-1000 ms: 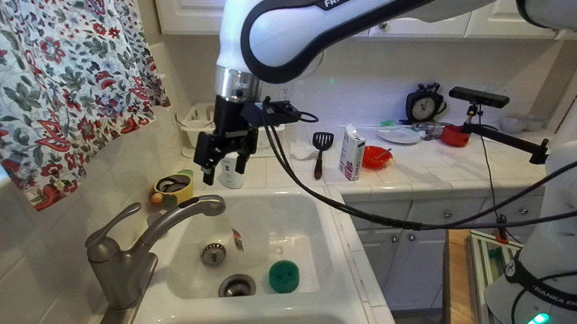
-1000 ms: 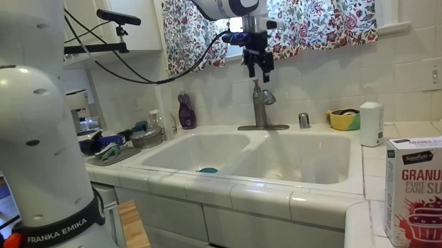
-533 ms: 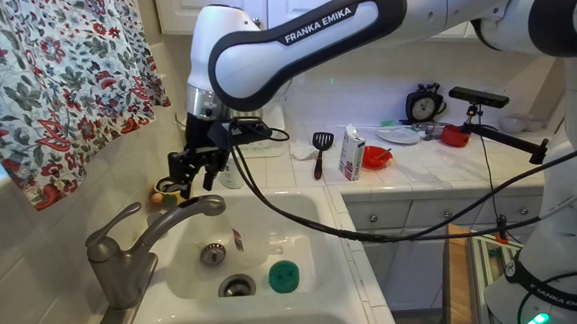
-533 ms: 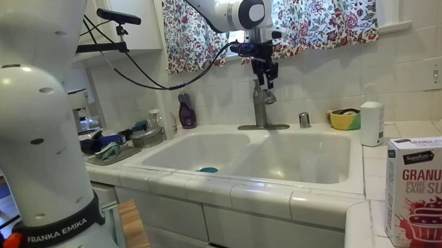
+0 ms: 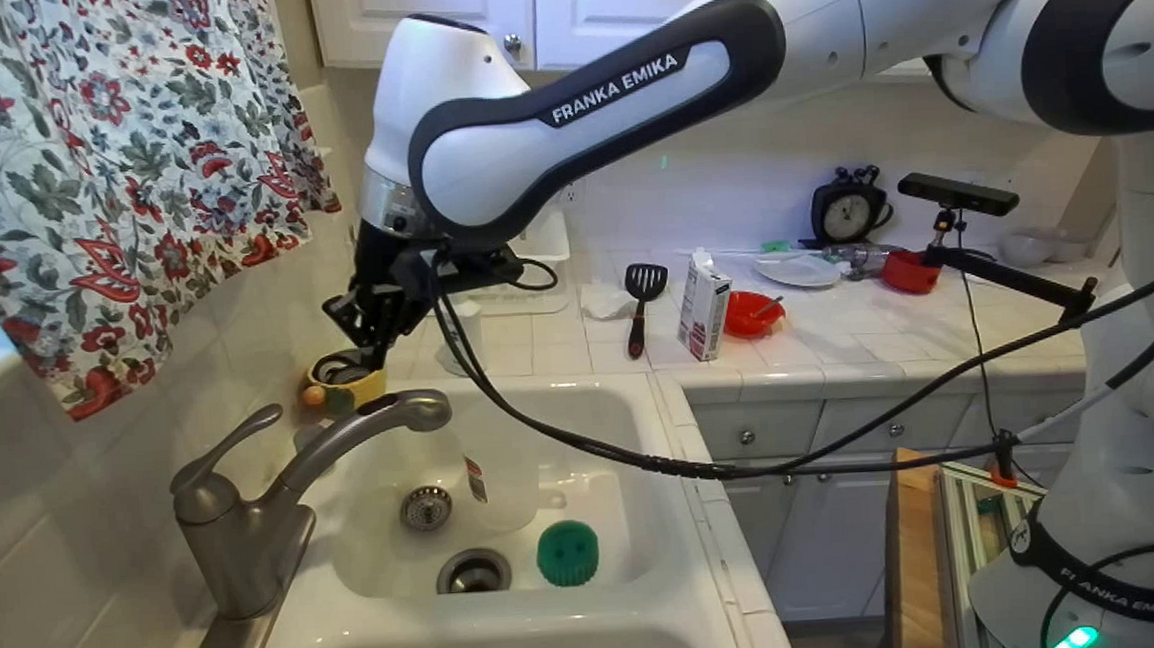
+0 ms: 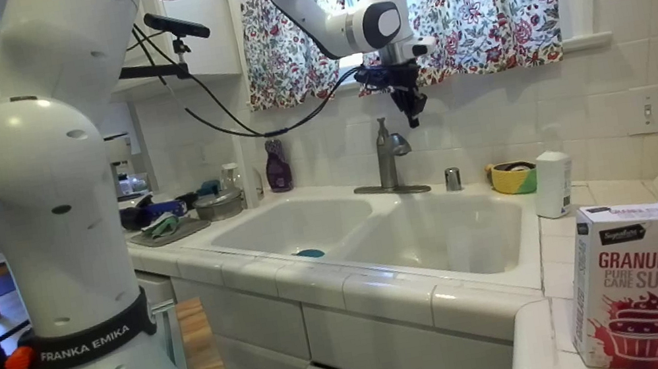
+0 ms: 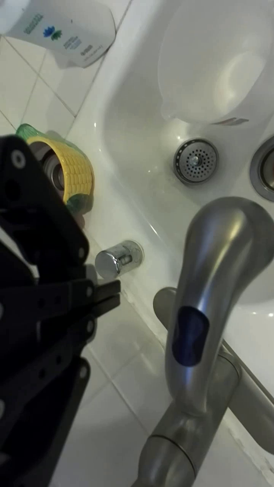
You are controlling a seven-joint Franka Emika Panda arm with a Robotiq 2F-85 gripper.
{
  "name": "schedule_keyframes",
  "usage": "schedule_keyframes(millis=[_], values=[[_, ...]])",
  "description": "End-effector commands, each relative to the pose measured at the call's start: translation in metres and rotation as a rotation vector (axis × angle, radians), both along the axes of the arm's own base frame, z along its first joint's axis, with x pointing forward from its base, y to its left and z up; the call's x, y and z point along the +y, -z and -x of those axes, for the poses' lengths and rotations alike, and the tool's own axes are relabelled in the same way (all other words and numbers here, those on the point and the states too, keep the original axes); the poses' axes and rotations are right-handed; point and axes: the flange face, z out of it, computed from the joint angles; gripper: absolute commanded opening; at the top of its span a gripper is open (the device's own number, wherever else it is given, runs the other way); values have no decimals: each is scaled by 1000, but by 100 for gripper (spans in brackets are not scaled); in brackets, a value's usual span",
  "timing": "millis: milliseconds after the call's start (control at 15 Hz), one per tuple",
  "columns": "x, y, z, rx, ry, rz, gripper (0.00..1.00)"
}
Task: Move the faucet to the left
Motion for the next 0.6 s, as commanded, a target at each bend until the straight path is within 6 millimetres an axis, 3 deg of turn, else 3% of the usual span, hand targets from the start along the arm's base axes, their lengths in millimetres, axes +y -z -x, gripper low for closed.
schedule_keyframes(millis=[0, 267, 533], values=[[0, 7, -5, -20, 28, 59, 0], [1, 30, 1, 37, 35, 77, 0], [8, 38, 17, 103, 17, 89, 0]])
